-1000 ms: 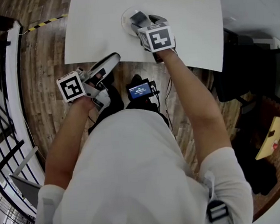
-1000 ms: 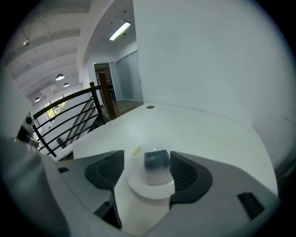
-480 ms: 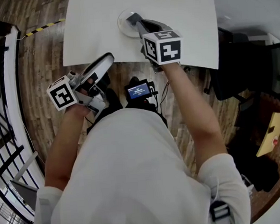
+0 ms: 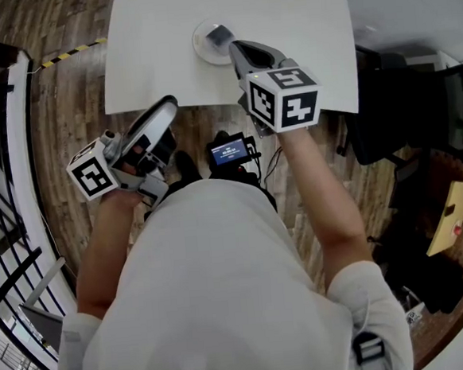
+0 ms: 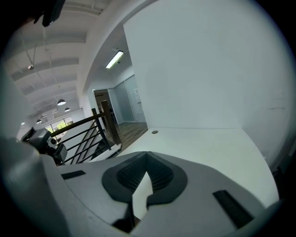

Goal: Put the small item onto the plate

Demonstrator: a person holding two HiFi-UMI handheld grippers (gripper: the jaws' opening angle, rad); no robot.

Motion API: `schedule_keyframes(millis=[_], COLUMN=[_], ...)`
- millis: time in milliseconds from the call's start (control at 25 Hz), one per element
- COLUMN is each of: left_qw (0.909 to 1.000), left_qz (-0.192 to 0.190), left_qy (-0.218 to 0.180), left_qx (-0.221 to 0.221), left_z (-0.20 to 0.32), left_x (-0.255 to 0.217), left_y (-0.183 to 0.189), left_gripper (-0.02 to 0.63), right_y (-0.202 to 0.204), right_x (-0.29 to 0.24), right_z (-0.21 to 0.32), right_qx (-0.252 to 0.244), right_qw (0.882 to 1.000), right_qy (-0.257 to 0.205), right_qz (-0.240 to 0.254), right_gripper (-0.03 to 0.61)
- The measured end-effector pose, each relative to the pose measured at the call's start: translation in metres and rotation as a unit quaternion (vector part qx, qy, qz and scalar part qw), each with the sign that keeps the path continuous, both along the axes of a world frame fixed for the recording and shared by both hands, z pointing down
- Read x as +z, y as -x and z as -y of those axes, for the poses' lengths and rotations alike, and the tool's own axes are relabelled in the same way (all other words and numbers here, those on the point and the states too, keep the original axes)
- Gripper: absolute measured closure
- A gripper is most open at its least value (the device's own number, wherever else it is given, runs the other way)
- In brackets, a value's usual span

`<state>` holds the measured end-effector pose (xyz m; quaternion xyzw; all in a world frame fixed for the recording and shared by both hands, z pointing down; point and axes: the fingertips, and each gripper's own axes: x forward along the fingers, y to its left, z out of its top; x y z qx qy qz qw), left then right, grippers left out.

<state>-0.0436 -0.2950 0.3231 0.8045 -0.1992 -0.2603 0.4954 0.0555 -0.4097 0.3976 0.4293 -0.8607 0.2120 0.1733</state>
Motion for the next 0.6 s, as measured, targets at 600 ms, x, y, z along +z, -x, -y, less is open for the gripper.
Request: schedule_keyframes(millis=[600], left_qw=[0.9994], left_qz=[-0.022], left_qy=[-0.023], left_qx=[0.012], left_z=[-0.025], left_x=[-0.033], left_y=[0.007], left_gripper=[0.503], right_y=[0.003], right_x=[-0.074], right_z=[-0.051], right_qx=[0.003], right_qw=[0.996], right_qy=[-0.047], right_qz=[0.08], right_gripper=[0.577])
